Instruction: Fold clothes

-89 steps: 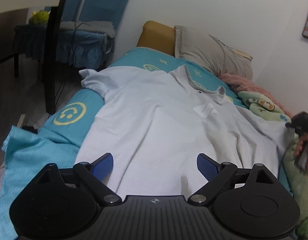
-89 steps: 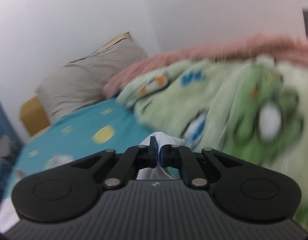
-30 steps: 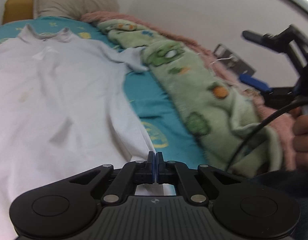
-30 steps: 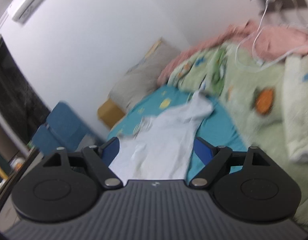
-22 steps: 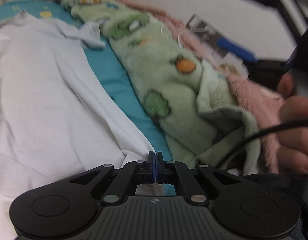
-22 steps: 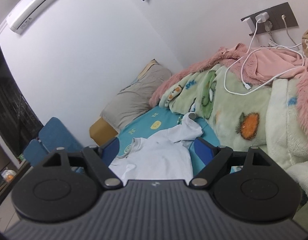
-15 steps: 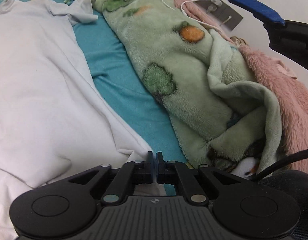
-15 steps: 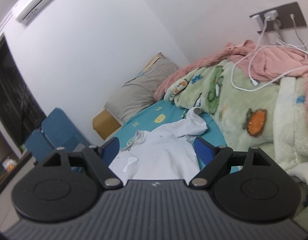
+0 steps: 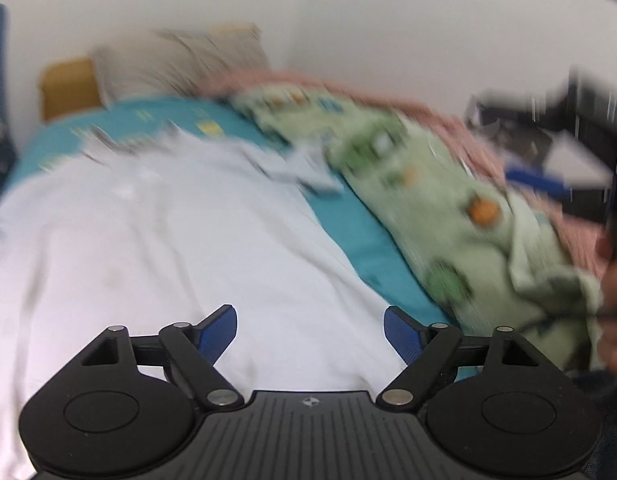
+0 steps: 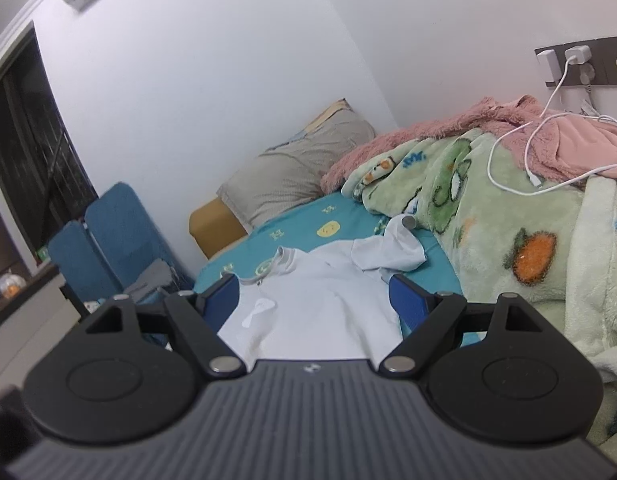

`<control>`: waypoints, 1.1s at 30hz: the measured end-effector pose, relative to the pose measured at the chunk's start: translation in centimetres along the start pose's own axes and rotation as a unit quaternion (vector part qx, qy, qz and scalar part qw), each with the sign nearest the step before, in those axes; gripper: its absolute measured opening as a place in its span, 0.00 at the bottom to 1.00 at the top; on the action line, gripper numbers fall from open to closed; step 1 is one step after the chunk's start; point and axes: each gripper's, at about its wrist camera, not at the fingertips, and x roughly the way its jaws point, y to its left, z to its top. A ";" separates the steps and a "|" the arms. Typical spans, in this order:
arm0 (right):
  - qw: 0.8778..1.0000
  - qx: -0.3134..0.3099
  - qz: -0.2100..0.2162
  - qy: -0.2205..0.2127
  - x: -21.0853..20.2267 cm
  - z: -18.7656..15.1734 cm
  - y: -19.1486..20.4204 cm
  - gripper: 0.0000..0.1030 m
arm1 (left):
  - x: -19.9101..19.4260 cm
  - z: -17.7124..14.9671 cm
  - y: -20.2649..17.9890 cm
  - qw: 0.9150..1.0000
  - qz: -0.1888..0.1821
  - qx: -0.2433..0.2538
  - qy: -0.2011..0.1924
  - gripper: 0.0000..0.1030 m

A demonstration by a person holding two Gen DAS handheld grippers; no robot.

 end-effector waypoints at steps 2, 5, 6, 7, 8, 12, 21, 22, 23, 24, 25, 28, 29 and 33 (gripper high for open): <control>1.000 0.011 0.006 0.012 0.6 -0.2 -0.1 0.82 | -1.1 0.2 1.3 0.999 0.019 -0.014 -0.035 0.92; 0.998 0.050 0.027 0.038 2.7 -0.1 -0.3 0.82 | -2.1 0.3 2.9 0.996 0.042 -0.037 -0.069 0.92; 0.996 0.068 0.037 0.050 3.8 0.1 -0.4 0.82 | -2.1 0.3 3.4 0.995 0.048 -0.044 -0.072 0.92; 0.993 0.090 0.042 0.063 5.1 0.4 -0.6 0.82 | -2.0 0.1 3.9 0.995 0.054 -0.047 -0.075 0.92; 0.990 0.113 0.045 0.072 6.6 0.7 -0.9 0.82 | -1.9 -0.1 4.2 0.994 0.063 -0.049 -0.076 0.92; 0.979 0.182 0.045 0.081 12.9 1.4 -3.2 0.82 | -0.8 -1.0 6.0 0.990 0.096 -0.072 -0.068 0.93; 0.977 0.183 -0.021 0.109 25.9 -1.3 -9.2 0.74 | 2.0 -2.4 8.8 0.984 0.122 -0.120 -0.040 0.93; 0.979 0.165 -0.032 0.112 27.0 -1.4 -9.5 0.73 | 2.4 -2.4 8.9 0.985 0.120 -0.120 -0.038 0.93; 0.982 0.146 -0.045 0.116 28.2 -1.5 -9.8 0.71 | 2.9 -2.4 9.1 0.985 0.117 -0.121 -0.036 0.93; 0.982 0.130 -0.056 0.121 29.2 -1.7 -10.1 0.66 | 3.4 -2.4 9.2 0.985 0.114 -0.123 -0.035 0.93; 0.982 0.120 -0.063 0.128 30.2 -1.9 -10.5 0.65 | 3.8 -2.3 9.3 0.985 0.112 -0.124 -0.033 0.93; 0.982 0.100 -0.088 0.136 32.5 -2.4 -11.8 0.61 | 5.0 -2.5 9.8 0.985 0.108 -0.134 -0.024 0.93; 0.982 0.086 -0.096 0.136 33.1 -2.4 -12.0 0.55 | 5.4 -2.6 10.0 0.984 0.107 -0.139 -0.020 0.93; 0.986 0.028 -0.115 0.120 35.2 -1.7 -12.5 0.30 | 6.6 -3.0 11.2 0.980 0.100 -0.170 -0.003 0.93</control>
